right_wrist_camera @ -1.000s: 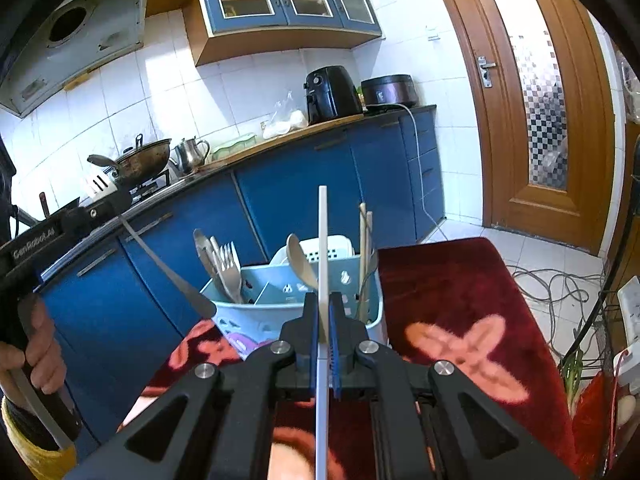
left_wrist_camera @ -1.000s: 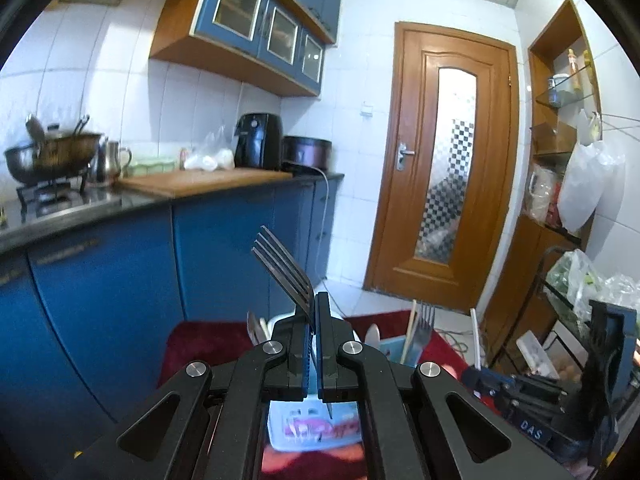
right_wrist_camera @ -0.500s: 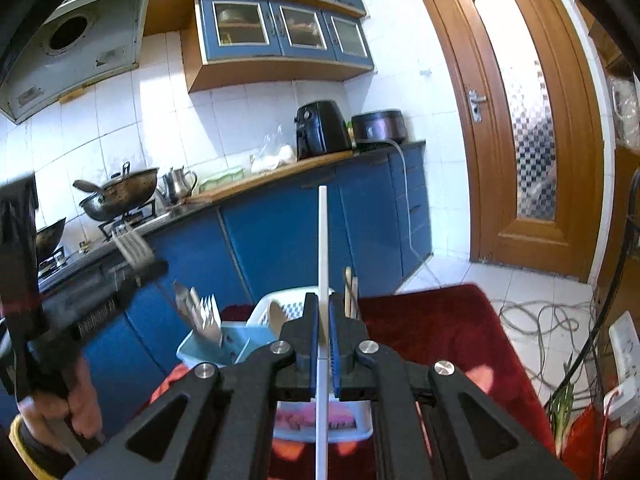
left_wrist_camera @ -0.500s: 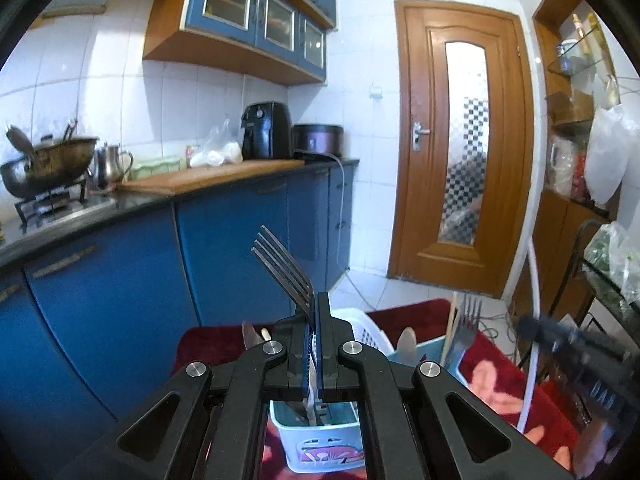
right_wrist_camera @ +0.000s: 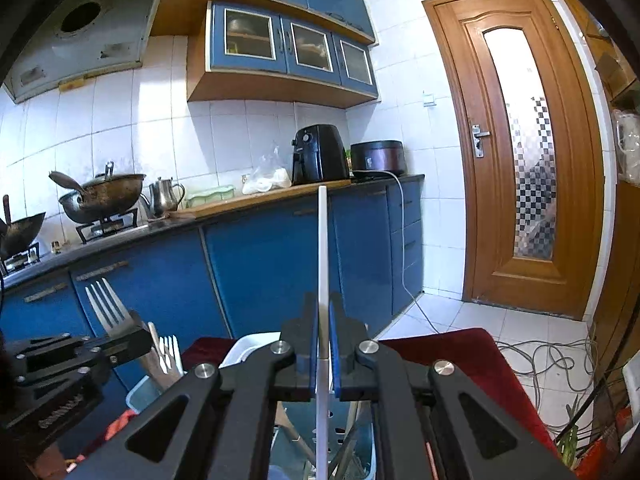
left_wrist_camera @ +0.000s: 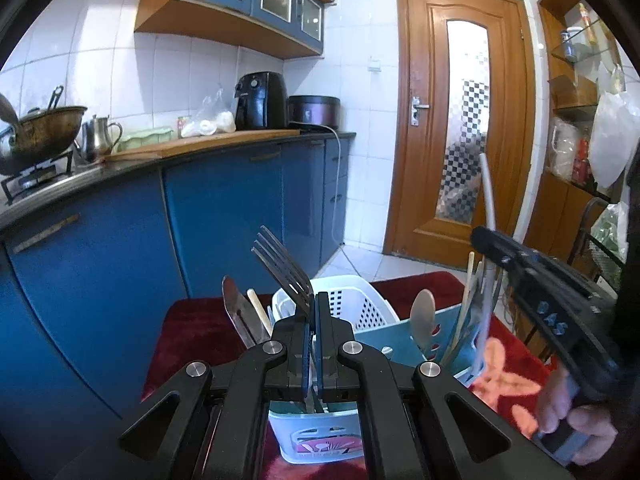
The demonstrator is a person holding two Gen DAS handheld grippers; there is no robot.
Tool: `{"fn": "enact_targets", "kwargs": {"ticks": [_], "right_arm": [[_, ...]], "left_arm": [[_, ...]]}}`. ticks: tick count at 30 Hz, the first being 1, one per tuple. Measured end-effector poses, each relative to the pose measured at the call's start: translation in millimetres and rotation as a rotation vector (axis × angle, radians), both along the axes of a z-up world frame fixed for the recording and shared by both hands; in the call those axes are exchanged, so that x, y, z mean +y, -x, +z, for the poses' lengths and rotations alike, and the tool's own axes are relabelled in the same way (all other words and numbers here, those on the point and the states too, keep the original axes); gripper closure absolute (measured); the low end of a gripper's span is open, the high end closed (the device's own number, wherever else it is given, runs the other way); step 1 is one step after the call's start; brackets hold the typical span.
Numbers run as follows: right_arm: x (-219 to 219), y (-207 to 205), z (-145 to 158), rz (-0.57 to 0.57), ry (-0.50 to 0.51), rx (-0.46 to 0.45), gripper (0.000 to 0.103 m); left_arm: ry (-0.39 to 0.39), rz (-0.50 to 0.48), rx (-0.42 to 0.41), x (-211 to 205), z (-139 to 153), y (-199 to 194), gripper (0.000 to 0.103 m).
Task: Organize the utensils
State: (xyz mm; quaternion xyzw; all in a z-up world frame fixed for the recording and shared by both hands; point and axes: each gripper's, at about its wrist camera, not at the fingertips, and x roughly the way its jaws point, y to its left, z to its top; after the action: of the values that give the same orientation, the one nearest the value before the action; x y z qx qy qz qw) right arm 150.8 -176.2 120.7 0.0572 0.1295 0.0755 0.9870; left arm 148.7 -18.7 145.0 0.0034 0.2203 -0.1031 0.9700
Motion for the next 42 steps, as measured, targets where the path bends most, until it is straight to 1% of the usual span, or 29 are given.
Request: {"fn": "enact_targets", "kwargs": {"ticks": [3, 7, 8, 9, 10, 11, 12, 14, 16, 18, 20, 22, 24, 26, 33, 37, 42], "right_arm": [[0.5, -3.5, -10.6, 0.011, 0.003, 0.019, 0.096], [-3.5, -2.7, -16.2, 0.039, -0.015, 0.044, 0.096], [-5.1, -2.4, -16.4, 0.044, -0.025, 0.052, 0.095], [-6.8, -1.6, -16.4, 0.048, -0.035, 0.061, 0.092], [-9.1, -0.6, -15.8, 0.052, -0.05, 0.068, 0.083], [-11.1, -0.3, -15.4, 0.061, -0.065, 0.072, 0.078], [-14.2, 1.1, -13.7, 0.073, -0.092, 0.081, 0.078], [-16.5, 4.1, -9.7, 0.083, -0.115, 0.085, 0.075], [-17.5, 8.8, -4.6, 0.088, -0.121, 0.077, 0.072], [-16.9, 14.9, 1.8, 0.096, -0.124, 0.066, 0.068], [-17.1, 21.9, 7.8, 0.109, -0.132, 0.05, 0.06], [-17.4, 28.7, 13.5, 0.122, -0.144, 0.041, 0.057], [-17.7, 34.9, 18.0, 0.13, -0.157, 0.037, 0.056], [-18.1, 40.7, 22.6, 0.136, -0.166, 0.034, 0.054], [-20.8, 67.1, 32.9, 0.137, -0.187, 0.028, 0.05], [-21.5, 81.8, 40.2, 0.14, -0.201, 0.04, 0.049], [-19.3, 106.7, 49.6, 0.148, -0.19, 0.058, 0.049]], "left_arm": [[0.007, -0.004, 0.017, 0.8, -6.2, -4.6, 0.102], [0.01, -0.012, 0.043, 0.3, -14.1, -6.4, 0.102], [0.011, -0.013, 0.048, 0.9, -15.5, -6.8, 0.101], [0.012, -0.015, 0.054, 0.4, -16.3, -6.6, 0.101], [0.014, -0.018, 0.063, 0.3, -17.1, -6.9, 0.101], [0.017, -0.02, 0.07, 0.2, -17.6, -7.4, 0.1], [0.018, -0.021, 0.078, -0.2, -17.9, -7.8, 0.099], [0.014, -0.021, 0.098, -1.0, -17.9, -7.4, 0.093], [0.01, -0.024, 0.102, -1.0, -16.2, -4.6, 0.092], [0.017, -0.029, 0.096, -0.4, -12.5, -0.7, 0.087], [0.032, -0.036, 0.093, 1.0, -7.8, 2.7, 0.072], [0.039, -0.042, 0.089, 1.3, -5.1, 7.2, 0.065], [0.037, -0.04, 0.077, 1.1, -0.7, 11.3, 0.064], [0.032, -0.033, 0.057, 1.5, 4.3, 17.1, 0.06], [0.054, -0.041, 0.023, 8.3, 22.9, 41.8, 0.058], [0.05, -0.033, 0.0, 13.4, 32.5, 60.5, 0.058], [0.039, -0.02, -0.023, 18.3, 43.3, 86.7, 0.058]]}}
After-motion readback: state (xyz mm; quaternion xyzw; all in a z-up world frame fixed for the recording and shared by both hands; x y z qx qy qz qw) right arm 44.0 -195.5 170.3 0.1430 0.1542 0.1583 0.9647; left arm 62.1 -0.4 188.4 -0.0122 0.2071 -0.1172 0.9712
